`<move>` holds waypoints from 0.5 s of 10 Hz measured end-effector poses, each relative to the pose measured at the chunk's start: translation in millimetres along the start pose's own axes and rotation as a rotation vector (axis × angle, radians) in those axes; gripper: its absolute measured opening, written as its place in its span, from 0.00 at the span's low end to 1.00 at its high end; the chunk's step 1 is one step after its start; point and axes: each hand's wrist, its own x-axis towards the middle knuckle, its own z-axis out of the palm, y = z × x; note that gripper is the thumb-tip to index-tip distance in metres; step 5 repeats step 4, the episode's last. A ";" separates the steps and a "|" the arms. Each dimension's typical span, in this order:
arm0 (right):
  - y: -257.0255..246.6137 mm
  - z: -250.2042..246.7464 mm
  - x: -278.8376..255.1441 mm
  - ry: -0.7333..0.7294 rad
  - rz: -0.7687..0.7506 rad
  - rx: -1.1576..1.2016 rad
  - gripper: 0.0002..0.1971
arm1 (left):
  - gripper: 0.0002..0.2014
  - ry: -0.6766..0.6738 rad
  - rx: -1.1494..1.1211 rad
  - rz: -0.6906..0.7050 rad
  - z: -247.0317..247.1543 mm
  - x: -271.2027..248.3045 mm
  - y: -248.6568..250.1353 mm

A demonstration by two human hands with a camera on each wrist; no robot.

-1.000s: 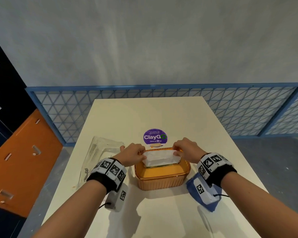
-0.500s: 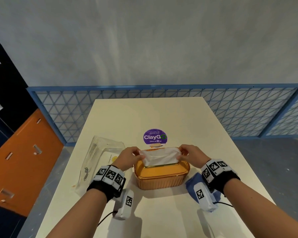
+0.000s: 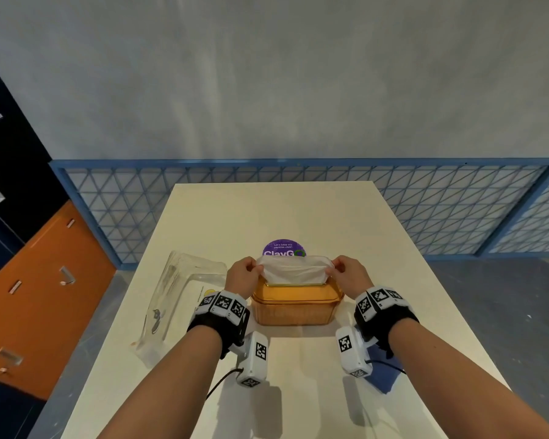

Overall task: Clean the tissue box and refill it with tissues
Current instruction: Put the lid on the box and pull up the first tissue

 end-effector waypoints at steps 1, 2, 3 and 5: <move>-1.4 0.5 6.3 0.044 0.022 0.023 0.10 | 0.19 0.025 -0.006 -0.018 4.0 6.2 3.8; -5.5 -1.0 10.2 0.056 0.051 0.021 0.09 | 0.19 0.030 -0.017 -0.039 4.9 10.0 5.4; -5.5 1.3 17.9 0.070 0.067 -0.003 0.08 | 0.19 0.043 -0.027 -0.044 5.6 12.7 4.9; -2.9 -1.5 21.8 0.124 0.033 0.009 0.05 | 0.16 0.091 -0.089 -0.016 4.5 15.2 1.5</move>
